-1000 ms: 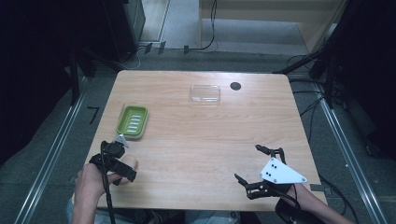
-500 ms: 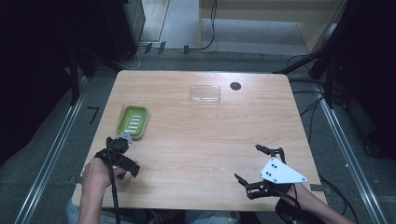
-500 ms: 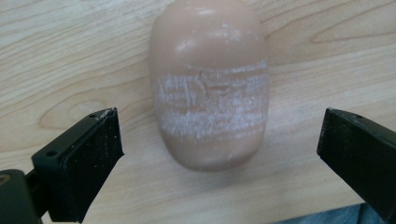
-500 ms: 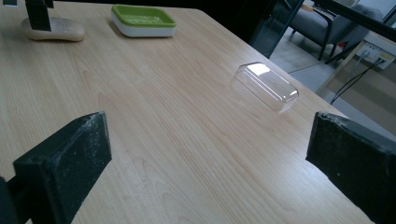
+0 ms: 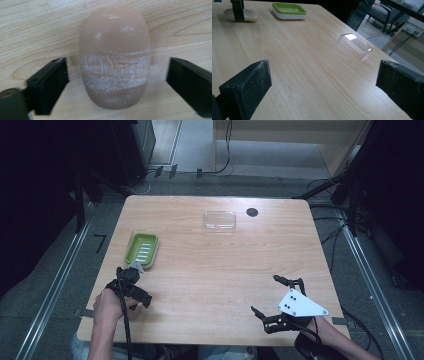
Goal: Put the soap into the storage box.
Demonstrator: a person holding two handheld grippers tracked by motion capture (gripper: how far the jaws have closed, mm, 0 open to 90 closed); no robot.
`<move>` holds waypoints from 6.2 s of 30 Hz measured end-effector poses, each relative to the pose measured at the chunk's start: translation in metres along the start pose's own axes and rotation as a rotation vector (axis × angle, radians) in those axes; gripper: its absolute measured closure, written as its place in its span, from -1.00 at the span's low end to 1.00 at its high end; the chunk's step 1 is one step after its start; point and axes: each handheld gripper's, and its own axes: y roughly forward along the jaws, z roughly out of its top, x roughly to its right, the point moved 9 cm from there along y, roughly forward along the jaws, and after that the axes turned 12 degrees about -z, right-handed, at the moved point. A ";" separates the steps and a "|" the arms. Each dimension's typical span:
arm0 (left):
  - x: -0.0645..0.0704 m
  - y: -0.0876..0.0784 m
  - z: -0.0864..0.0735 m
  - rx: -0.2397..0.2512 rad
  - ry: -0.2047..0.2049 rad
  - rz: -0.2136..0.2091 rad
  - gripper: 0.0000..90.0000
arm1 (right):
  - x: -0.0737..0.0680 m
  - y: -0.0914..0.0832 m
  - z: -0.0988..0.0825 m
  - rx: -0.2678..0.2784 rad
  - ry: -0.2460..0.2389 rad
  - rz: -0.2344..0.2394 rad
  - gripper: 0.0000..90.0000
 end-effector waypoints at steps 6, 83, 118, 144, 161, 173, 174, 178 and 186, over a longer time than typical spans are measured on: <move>-0.002 0.004 0.000 -0.009 -0.007 -0.001 -0.69 | 0.000 0.000 0.000 0.000 0.000 0.001 -1.00; -0.006 -0.028 0.000 0.018 0.030 0.018 -0.26 | -0.002 0.002 0.001 -0.003 -0.008 0.000 -1.00; -0.002 -0.048 0.019 0.017 0.051 0.014 -0.26 | -0.001 0.002 0.001 0.002 -0.007 -0.001 -1.00; 0.000 -0.069 0.045 0.012 0.086 0.027 -0.26 | -0.001 0.002 0.001 0.002 -0.005 0.000 -1.00; 0.007 -0.082 0.074 0.021 0.116 0.037 -0.26 | -0.001 0.002 0.001 0.001 0.001 0.000 -1.00; 0.004 -0.090 0.091 0.036 0.098 0.030 -0.26 | 0.000 0.001 0.001 0.003 0.004 -0.003 -1.00; 0.004 -0.090 0.091 0.036 0.098 0.030 -0.26 | 0.000 0.001 0.001 0.003 0.004 -0.003 -1.00; 0.005 -0.094 0.097 0.056 0.099 0.034 -0.26 | 0.000 0.001 0.001 0.003 0.005 -0.001 -1.00; 0.002 -0.092 0.103 0.059 0.091 0.029 -0.26 | 0.000 0.001 0.001 0.005 0.007 -0.001 -1.00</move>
